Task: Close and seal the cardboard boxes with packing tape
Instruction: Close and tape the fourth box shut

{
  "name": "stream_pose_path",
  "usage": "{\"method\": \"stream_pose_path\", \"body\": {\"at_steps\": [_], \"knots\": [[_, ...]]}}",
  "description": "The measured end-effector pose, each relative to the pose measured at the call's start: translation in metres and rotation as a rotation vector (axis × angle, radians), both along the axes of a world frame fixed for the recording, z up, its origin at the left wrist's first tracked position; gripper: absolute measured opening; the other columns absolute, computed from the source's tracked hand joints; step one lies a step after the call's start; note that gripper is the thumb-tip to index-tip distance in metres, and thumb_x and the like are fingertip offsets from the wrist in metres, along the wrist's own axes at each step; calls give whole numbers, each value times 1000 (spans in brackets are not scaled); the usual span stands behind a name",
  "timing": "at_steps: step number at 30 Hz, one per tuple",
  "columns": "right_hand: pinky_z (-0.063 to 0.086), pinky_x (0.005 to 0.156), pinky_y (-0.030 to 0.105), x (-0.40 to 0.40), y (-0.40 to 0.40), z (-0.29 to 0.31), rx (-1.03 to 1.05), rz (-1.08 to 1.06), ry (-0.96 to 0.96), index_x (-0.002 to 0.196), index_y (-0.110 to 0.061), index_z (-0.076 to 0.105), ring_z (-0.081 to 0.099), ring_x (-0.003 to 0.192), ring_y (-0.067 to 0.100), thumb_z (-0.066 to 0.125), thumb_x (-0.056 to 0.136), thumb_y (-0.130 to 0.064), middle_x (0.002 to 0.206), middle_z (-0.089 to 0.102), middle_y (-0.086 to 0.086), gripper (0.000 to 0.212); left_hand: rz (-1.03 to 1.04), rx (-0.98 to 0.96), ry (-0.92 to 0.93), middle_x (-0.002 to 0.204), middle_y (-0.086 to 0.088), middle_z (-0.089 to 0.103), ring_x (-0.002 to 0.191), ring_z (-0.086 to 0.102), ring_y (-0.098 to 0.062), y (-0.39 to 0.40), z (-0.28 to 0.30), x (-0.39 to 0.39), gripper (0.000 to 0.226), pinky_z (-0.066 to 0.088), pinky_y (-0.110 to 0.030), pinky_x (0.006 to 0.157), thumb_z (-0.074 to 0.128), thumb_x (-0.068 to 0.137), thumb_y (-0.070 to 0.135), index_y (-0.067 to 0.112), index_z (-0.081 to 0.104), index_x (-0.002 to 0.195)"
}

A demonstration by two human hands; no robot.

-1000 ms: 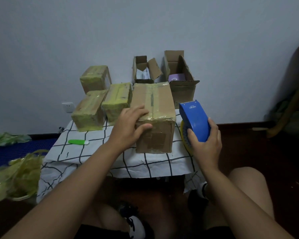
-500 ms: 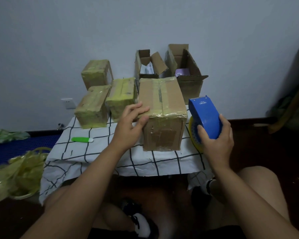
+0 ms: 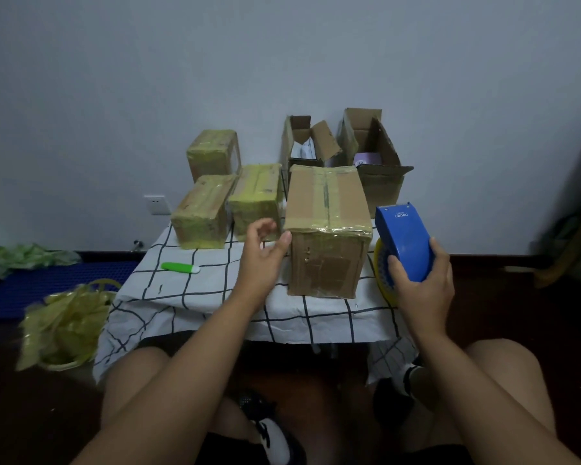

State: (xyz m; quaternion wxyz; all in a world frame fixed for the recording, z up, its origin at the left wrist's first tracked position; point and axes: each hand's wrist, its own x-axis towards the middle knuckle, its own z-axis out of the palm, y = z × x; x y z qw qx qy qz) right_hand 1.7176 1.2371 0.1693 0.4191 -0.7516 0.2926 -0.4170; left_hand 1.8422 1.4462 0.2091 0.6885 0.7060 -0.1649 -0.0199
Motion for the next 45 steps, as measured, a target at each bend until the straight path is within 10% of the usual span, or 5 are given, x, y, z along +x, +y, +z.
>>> {"method": "stream_pose_path", "body": {"at_steps": [5, 12, 27, 39, 45], "knots": [[41, 85, 30, 1, 0, 1, 7, 9, 1, 146, -19, 39, 44, 107, 11, 76, 86, -29, 133, 47, 10, 71, 337, -22, -2, 90, 5, 61, 69, 57, 4, -24, -13, -37, 13, 45, -8, 63, 63, 95, 25, 16, 53, 97], [39, 84, 29, -2, 0, 3, 10, 19, 5, 146, -17, 39, 43, 107, 11, 76, 86, -28, 134, 47, 11, 71, 357, 97, -106, 122, 2, 52, 90, 57, 6, -34, -12, -40, 24, 42, 0, 71, 58, 98, 27, 13, 57, 118], [39, 84, 28, -2, 1, 1, 7, 23, 4, 146, -18, 39, 43, 105, 10, 76, 86, -30, 134, 47, 10, 71, 350, 514, -508, 70, 6, 44, 65, 44, -25, -22, -6, -17, 23, 23, -31, 51, 49, 101, 18, 17, 42, 79], [38, 81, 27, -5, 1, 3, 10, 29, -3, 145, -15, 40, 43, 102, 11, 76, 85, -26, 132, 47, 11, 71, 219, 405, -480, 114, 3, 53, 97, 54, -7, 0, 2, -7, 24, 50, -27, 75, 61, 96, 32, 21, 61, 116], [40, 81, 27, -4, -1, 2, 19, 43, -6, 146, -18, 39, 44, 102, 10, 76, 85, -29, 132, 46, 9, 71, 202, 497, -702, 106, -4, 52, 102, 47, -21, -1, 9, 16, 3, 47, -36, 83, 66, 89, 7, 8, 68, 88]]}}
